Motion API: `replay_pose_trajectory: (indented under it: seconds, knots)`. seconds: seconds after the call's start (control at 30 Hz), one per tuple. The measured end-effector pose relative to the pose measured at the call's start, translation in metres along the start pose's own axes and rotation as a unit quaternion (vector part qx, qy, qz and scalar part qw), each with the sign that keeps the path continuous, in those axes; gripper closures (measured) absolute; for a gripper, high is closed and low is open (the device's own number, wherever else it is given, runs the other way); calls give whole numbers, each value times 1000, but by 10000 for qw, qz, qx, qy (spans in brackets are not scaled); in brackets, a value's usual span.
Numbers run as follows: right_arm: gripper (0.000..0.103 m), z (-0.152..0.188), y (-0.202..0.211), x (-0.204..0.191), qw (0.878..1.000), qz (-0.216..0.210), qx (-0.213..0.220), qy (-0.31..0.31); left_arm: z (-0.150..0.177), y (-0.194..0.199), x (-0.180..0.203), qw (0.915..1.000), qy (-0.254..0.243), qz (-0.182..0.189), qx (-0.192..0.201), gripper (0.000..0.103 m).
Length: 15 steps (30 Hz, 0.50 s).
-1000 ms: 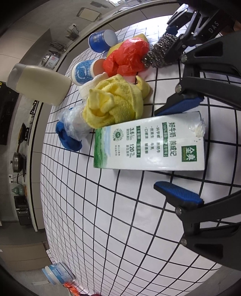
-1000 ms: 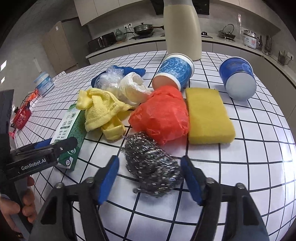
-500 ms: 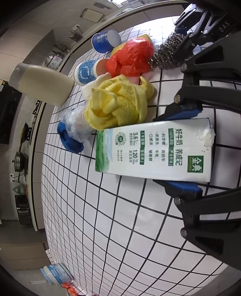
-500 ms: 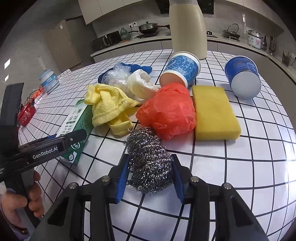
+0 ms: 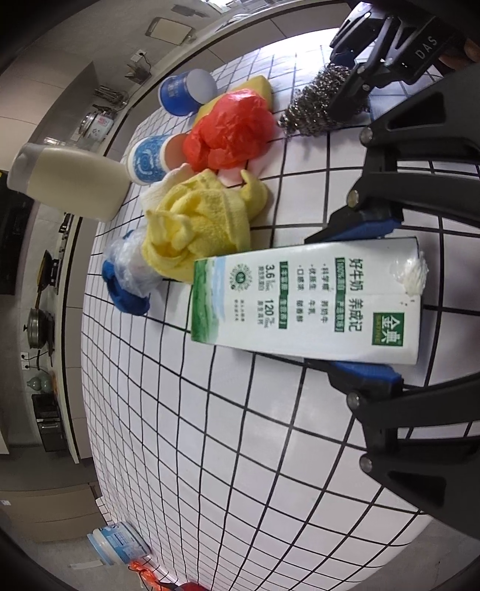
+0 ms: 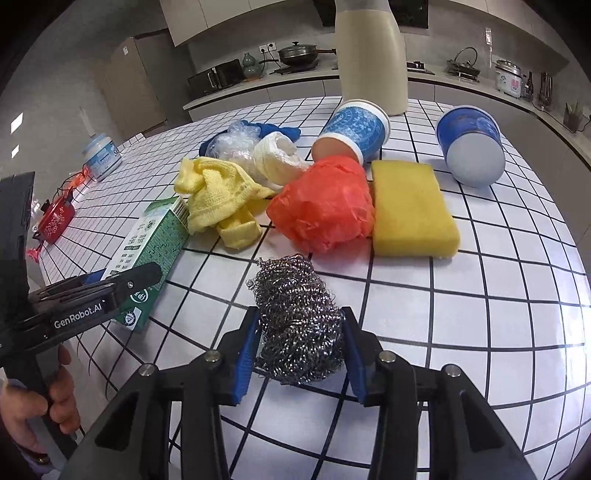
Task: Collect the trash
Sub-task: 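Lift and carry the carton and steel wool over the black bucket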
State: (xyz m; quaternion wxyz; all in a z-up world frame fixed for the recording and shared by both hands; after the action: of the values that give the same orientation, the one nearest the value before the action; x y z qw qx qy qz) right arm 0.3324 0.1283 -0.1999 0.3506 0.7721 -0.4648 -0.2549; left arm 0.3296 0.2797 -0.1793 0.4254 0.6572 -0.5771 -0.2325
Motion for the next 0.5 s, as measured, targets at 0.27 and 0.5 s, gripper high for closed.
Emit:
replay_pose_trajectory:
  seconds: [0.27,0.5]
  knots:
    - [54,0,-2,1,10000,-56,15,-69,-1,2,0,9999,7,-21,112,48]
    - [59,1,10,-3,9998,-175,117,-66,-1,22,-2,9993,125,51,357,48]
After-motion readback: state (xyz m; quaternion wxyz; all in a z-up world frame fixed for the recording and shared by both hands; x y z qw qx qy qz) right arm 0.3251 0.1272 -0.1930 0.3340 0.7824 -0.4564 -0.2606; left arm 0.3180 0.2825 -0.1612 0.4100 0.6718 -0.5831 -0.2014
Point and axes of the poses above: each gripper's, at about its wrist camera, not at the fingertips, and y roughly against the way its jaws point, x to its right, z to its underside, the point moved 10 cm from there along -y, roughly the way its jaws point, and after that the axes turned 10 degrees about y, right-handed, at the moved point
